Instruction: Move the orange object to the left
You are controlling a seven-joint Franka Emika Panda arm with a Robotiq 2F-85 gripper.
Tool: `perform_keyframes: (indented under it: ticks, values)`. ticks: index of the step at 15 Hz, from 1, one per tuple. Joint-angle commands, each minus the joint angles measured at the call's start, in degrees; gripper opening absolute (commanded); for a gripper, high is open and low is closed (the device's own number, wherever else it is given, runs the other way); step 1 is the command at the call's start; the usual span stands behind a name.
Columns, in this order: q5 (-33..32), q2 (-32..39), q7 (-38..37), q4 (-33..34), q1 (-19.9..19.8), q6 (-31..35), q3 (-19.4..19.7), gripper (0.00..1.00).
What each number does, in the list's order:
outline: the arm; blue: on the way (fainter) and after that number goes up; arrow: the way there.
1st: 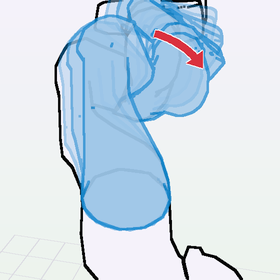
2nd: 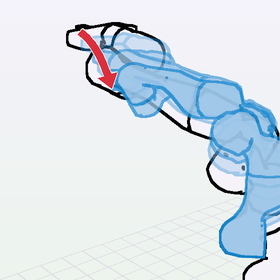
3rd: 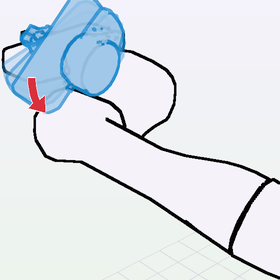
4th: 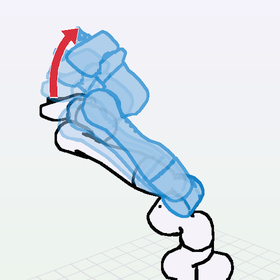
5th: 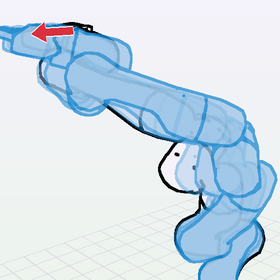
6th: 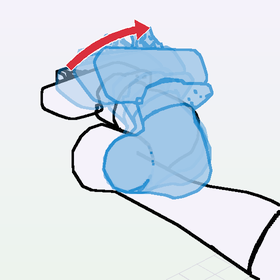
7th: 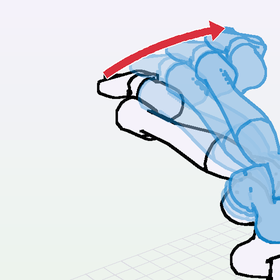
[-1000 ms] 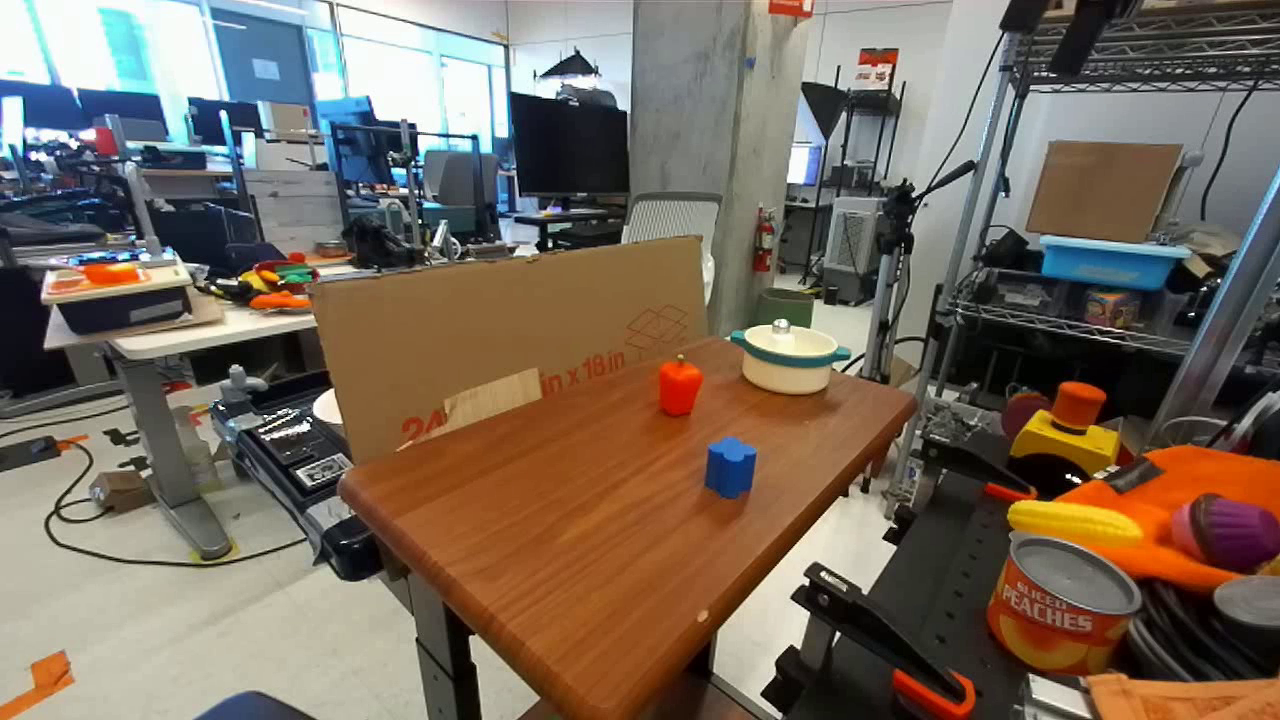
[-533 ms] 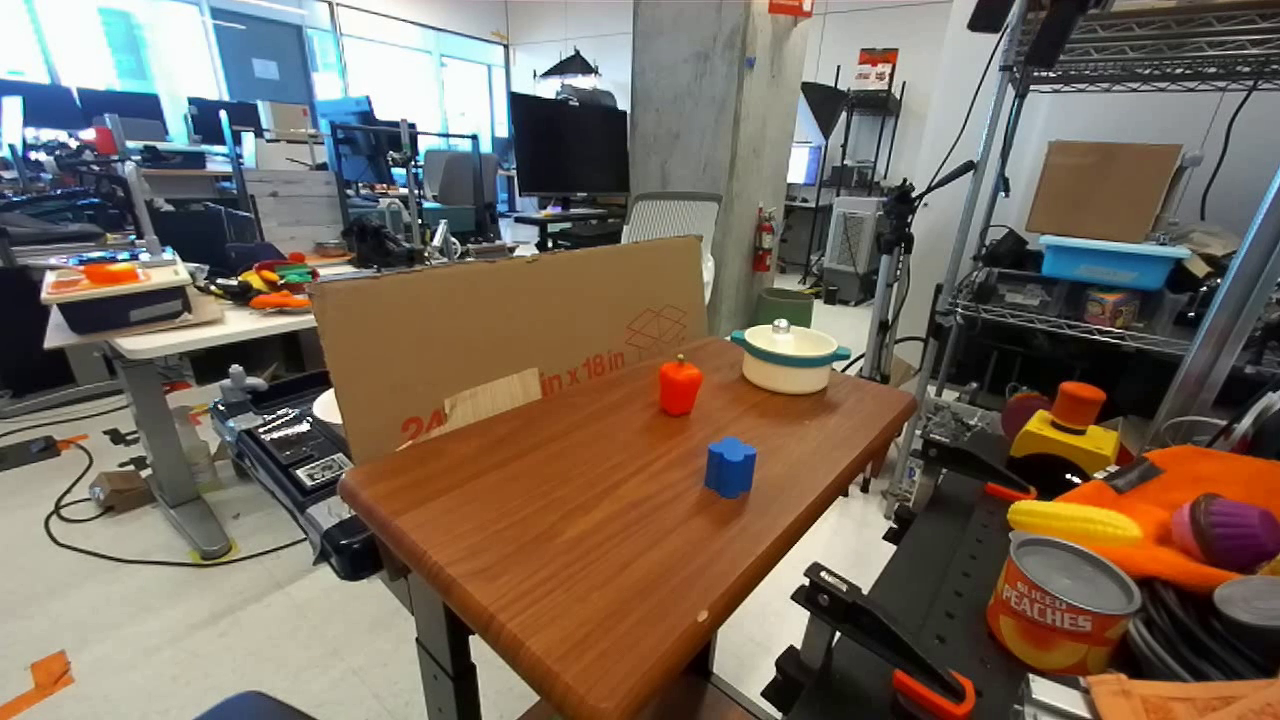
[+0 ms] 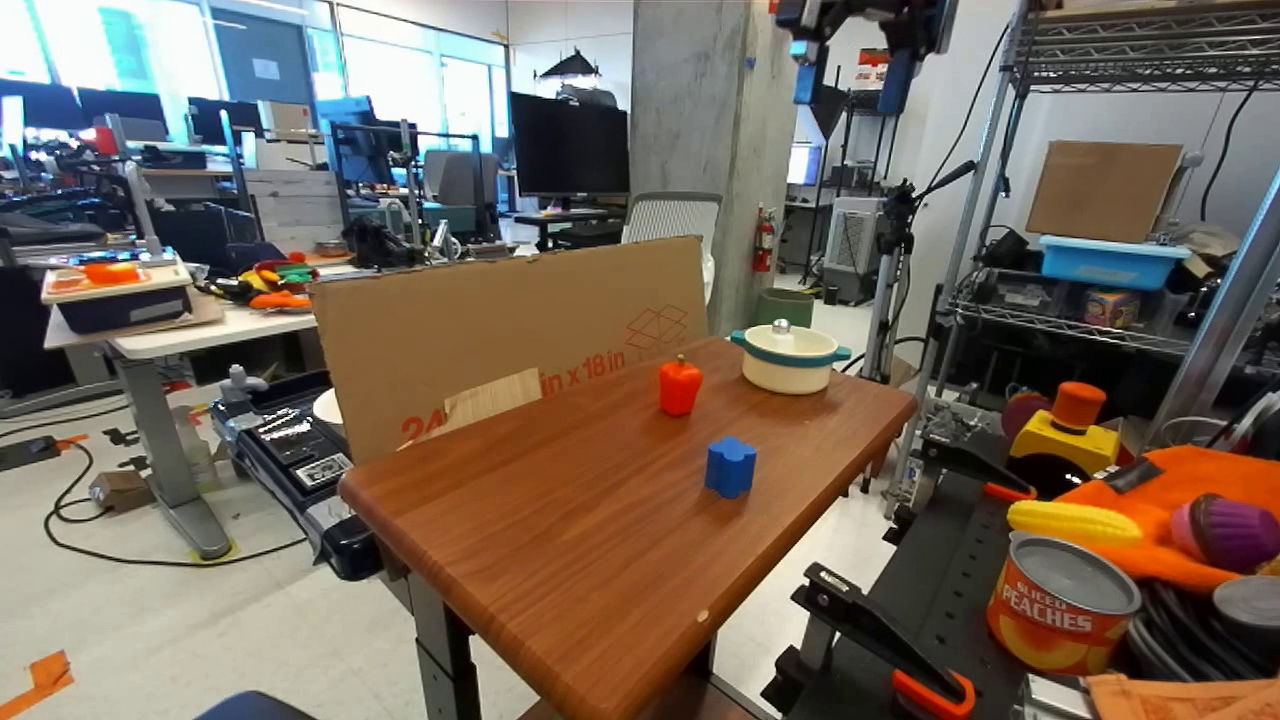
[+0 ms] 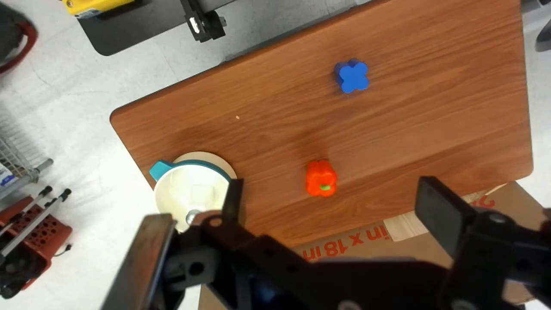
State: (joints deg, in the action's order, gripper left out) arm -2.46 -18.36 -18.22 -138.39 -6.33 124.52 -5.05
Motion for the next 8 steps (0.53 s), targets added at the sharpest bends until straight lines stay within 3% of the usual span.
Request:
perform_keyframes:
  ticks: [1,8]
  values:
    - [-0.2,14.9,-4.2,12.0,0.1,-3.3,1.4,1.00]
    - [-0.9,34.4,-14.3,27.0,3.3,-2.1,5.9,1.00]
